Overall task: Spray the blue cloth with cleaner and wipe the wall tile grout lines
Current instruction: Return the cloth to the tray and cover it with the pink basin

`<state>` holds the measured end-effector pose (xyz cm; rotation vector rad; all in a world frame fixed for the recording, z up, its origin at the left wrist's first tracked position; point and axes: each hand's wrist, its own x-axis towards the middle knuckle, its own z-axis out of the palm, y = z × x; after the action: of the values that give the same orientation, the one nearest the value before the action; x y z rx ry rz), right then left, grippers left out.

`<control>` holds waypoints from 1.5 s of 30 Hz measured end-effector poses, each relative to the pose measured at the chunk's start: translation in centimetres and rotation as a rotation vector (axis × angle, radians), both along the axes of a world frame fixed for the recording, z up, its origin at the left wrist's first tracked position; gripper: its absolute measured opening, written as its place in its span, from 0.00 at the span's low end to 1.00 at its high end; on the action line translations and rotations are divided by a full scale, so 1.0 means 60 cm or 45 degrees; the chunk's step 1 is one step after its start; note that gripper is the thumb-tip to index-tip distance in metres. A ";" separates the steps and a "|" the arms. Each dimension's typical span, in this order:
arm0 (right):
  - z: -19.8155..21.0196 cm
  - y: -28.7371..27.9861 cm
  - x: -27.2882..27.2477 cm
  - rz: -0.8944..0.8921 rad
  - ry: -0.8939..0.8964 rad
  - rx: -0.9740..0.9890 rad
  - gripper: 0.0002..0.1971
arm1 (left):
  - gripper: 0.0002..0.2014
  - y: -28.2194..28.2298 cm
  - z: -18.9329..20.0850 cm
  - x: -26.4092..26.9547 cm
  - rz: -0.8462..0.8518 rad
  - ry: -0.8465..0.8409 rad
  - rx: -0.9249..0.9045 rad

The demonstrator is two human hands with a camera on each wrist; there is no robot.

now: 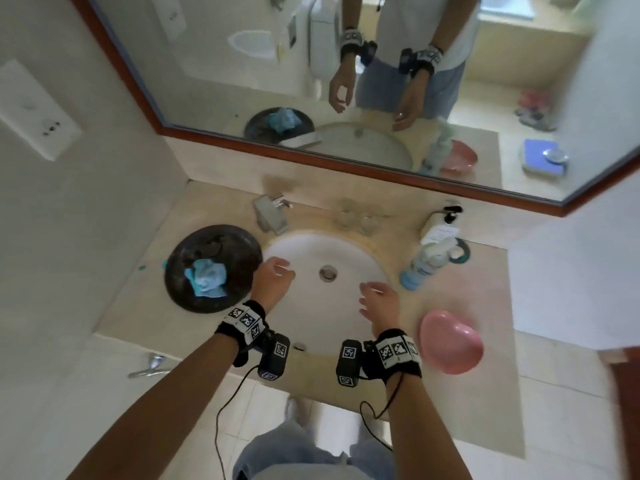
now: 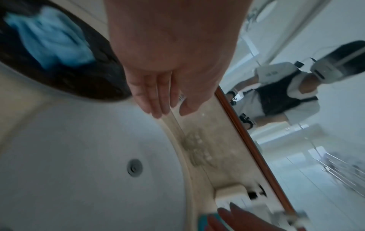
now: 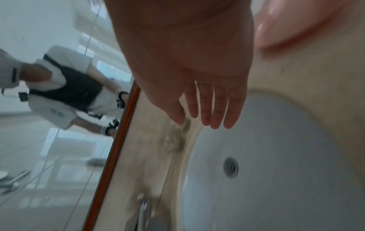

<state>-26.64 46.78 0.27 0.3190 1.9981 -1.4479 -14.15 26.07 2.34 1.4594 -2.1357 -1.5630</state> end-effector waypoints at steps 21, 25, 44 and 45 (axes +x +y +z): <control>-0.083 0.455 -0.166 -0.192 -0.152 0.301 0.33 | 0.23 0.465 -0.130 -0.250 -0.543 -0.475 0.253; -0.095 0.456 -0.172 -0.181 -0.291 0.187 0.28 | 0.14 0.477 -0.140 -0.256 -0.461 -0.407 0.345; -0.097 0.348 -0.170 -0.179 -0.254 0.097 0.20 | 0.16 0.371 -0.128 -0.204 -0.180 -0.152 0.461; -0.093 0.332 -0.164 -0.176 -0.253 0.090 0.19 | 0.16 0.355 -0.125 -0.195 -0.163 -0.142 0.461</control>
<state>-36.47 66.68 -5.32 0.6186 1.8998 -1.3720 -25.85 47.35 -5.19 1.5687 -2.1245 -2.0489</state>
